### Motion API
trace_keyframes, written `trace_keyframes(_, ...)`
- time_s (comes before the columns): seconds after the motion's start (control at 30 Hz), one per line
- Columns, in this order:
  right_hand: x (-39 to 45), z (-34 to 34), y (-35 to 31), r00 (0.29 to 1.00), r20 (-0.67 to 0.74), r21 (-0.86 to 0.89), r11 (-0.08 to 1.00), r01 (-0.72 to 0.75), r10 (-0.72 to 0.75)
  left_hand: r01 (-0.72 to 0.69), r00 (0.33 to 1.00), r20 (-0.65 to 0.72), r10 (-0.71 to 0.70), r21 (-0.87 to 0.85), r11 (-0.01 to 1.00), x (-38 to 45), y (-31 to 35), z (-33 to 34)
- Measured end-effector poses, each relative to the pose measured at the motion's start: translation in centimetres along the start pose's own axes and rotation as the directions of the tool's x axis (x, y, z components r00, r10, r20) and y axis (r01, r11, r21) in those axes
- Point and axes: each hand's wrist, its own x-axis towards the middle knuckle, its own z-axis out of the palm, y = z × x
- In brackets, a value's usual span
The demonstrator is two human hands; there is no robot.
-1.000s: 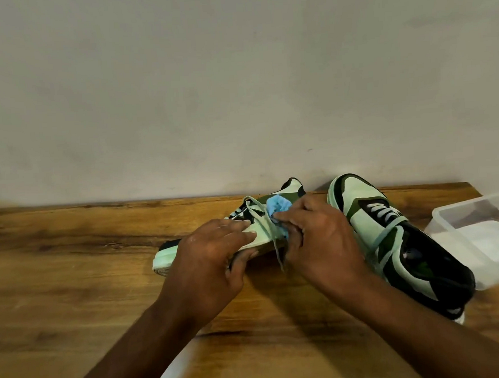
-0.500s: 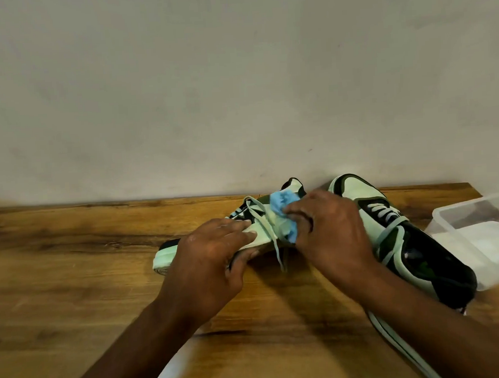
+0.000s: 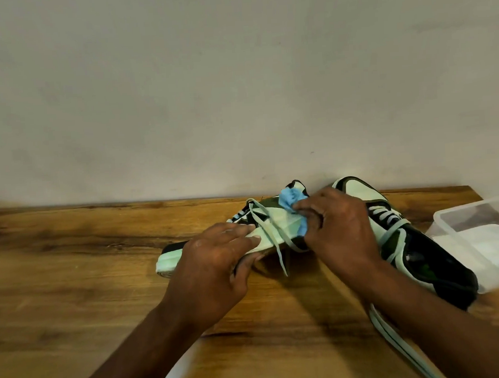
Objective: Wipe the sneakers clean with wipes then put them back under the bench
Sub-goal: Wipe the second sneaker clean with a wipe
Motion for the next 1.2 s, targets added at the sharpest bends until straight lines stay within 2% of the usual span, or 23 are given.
trace_keyframes(0.07,0.5,-0.4,0.9,0.994,-0.069,0.018,0.996,-0.087,0.088,-0.004,1.0,-0.012,0.004,-0.015,1.0,0.1,0.0,0.2)
trace_keyframes(0.13,0.3,-0.2,0.7,0.994,-0.073,-0.019,0.996,-0.088,0.087,-0.011,1.0,-0.024,0.011,-0.02,1.0,0.1,0.2,0.3)
trace_keyframes(0.33,-1.0,0.8,-2.8,0.985,0.101,0.012,0.991,0.136,-0.137,-0.014,1.0,0.001,0.014,0.007,1.0,0.1,0.4,0.1)
trace_keyframes(0.4,-0.2,0.1,-1.2,0.995,0.065,-0.014,0.997,0.077,-0.076,-0.01,1.0,-0.007,0.011,0.002,1.0,0.0,0.2,0.2)
trace_keyframes(0.5,1.1,-1.4,1.7,0.984,-0.04,0.009,0.985,-0.172,0.172,-0.008,1.0,-0.014,0.008,-0.003,1.0,0.0,0.1,0.4)
trace_keyframes(0.57,1.0,-1.5,2.0,0.968,-0.07,0.035,0.971,-0.239,0.24,-0.005,1.0,-0.017,0.004,-0.006,1.0,-0.1,0.1,0.4)
trace_keyframes(0.6,0.7,-1.3,1.5,0.975,-0.078,0.044,0.977,-0.206,0.209,-0.002,1.0,-0.016,0.002,-0.009,1.0,-0.1,0.2,0.4)
trace_keyframes(0.67,-0.3,-0.6,-0.2,0.998,-0.045,0.05,0.998,-0.05,0.052,-0.004,1.0,-0.016,0.004,-0.009,1.0,0.0,0.2,0.3)
trace_keyframes(0.73,-1.7,0.1,-2.1,0.992,0.064,0.022,0.994,0.11,-0.111,-0.011,1.0,-0.012,0.011,0.005,1.0,0.1,0.0,0.2)
trace_keyframes(0.8,-2.3,0.2,-2.6,0.976,0.129,0.01,0.985,0.173,-0.173,-0.011,1.0,0.006,0.011,0.01,1.0,0.1,-0.1,0.0)
trace_keyframes(0.87,-1.7,-0.1,-1.6,0.99,0.073,0.021,0.993,0.117,-0.118,-0.005,1.0,0.015,0.005,0.008,1.0,0.1,-0.3,-0.3)
trace_keyframes(1.0,-0.6,-1.1,1.0,0.986,-0.078,0.08,0.986,-0.143,0.149,0.01,0.999,0.035,-0.01,0.022,1.0,0.0,-1.4,-1.4)
trace_keyframes(1.1,-1.1,-1.2,1.8,0.938,0.009,0.183,0.922,-0.342,0.346,0.025,0.997,0.068,-0.026,0.012,1.0,-0.3,-3.0,-3.0)
trace_keyframes(1.2,-1.4,-0.7,2.1,0.896,0.088,0.276,0.854,-0.442,0.435,-0.009,0.993,0.121,0.008,0.007,1.0,-0.3,-4.2,-4.5)
